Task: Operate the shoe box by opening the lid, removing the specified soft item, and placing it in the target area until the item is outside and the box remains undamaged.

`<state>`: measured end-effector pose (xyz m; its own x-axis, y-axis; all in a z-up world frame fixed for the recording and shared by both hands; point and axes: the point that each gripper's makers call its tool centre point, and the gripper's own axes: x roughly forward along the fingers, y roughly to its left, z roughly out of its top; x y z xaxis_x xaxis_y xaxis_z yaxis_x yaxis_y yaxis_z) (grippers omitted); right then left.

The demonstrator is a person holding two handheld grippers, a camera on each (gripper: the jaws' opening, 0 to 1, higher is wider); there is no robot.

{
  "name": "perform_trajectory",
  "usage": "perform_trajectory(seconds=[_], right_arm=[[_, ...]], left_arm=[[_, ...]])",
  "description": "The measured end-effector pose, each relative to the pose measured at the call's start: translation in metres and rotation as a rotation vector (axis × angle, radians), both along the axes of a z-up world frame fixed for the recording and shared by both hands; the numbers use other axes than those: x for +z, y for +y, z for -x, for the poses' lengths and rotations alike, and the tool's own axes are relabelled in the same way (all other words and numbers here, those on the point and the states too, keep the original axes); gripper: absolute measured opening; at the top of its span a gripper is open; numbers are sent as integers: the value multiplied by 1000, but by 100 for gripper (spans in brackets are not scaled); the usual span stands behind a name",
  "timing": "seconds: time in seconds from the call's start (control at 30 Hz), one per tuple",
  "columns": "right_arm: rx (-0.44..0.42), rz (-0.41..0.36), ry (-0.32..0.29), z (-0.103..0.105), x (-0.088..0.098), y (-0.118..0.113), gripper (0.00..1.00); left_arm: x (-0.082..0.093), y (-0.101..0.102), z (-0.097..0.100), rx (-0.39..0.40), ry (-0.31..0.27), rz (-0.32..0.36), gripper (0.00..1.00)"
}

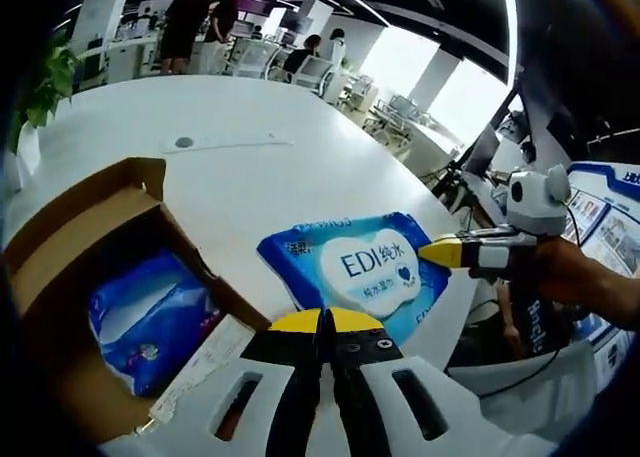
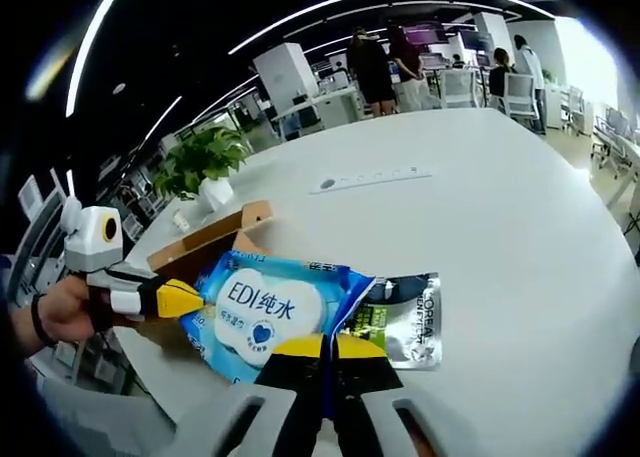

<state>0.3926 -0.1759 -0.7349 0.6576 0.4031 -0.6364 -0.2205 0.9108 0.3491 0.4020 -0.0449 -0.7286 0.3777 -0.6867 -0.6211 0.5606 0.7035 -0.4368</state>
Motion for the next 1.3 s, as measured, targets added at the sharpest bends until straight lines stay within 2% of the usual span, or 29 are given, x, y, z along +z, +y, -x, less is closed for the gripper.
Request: perform_trajectory(seconds=[0.5,0.9,1.3], right_arm=[[-16,6,18,3,-9,-35,0],[-11,7,28,-7,-15,-46,0],[-1,22,48,-24,-32,-51,0]], left_arm=[[-10,-35,5,-19,20,4,0],[-16,-45,-2,-6,23,-3,0],[-33,-51,-14,21,22,-35,0]])
